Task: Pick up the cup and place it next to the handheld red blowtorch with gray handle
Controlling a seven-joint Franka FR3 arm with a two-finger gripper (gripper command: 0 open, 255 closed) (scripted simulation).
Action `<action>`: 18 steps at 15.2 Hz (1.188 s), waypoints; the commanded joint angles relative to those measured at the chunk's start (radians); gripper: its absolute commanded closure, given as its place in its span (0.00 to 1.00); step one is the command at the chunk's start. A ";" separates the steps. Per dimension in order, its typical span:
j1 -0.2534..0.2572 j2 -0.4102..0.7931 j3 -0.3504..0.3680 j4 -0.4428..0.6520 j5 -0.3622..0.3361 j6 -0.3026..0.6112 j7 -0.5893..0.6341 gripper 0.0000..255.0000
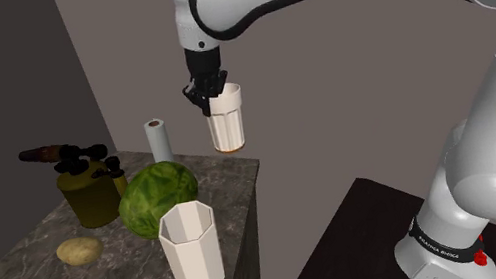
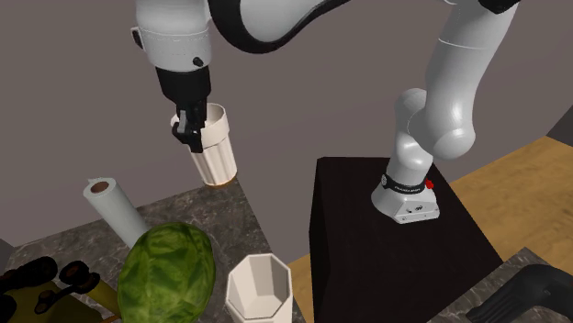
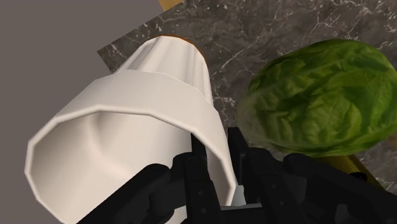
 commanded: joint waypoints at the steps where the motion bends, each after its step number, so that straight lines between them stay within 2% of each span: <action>1: 0.000 -0.003 0.000 0.026 0.002 -0.028 -0.005 1.00; 18: 0.005 0.030 0.005 0.294 -0.001 -0.263 -0.026 1.00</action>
